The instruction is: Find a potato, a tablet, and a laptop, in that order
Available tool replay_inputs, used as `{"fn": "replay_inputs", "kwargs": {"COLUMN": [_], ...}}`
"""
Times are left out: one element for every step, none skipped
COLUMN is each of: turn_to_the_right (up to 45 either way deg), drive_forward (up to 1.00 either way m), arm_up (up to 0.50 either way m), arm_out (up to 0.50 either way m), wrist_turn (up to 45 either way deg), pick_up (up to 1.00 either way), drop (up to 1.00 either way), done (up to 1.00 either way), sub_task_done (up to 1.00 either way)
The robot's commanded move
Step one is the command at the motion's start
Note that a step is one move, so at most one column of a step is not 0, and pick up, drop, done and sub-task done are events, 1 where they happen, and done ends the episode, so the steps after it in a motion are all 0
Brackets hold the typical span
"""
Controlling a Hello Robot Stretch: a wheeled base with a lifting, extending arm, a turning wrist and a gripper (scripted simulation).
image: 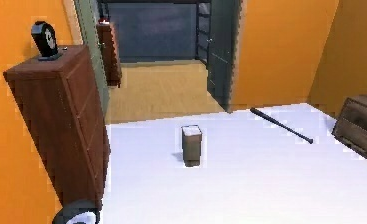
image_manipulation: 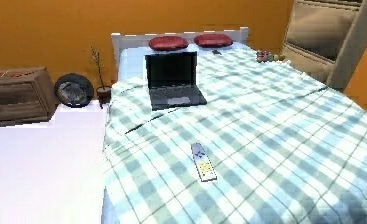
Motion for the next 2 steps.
{"fn": "replay_inputs", "kwargs": {"turn_to_the_right": [3.0,0.0], "drive_forward": [0.0,0.4], "arm_up": [0.0,0.0], "arm_out": [0.0,0.0], "wrist_turn": [0.0,0.0], "pick_up": [0.0,0.0], "drop": [0.0,0.0], "done": [0.0,0.0], "sub_task_done": [0.0,0.0]}}
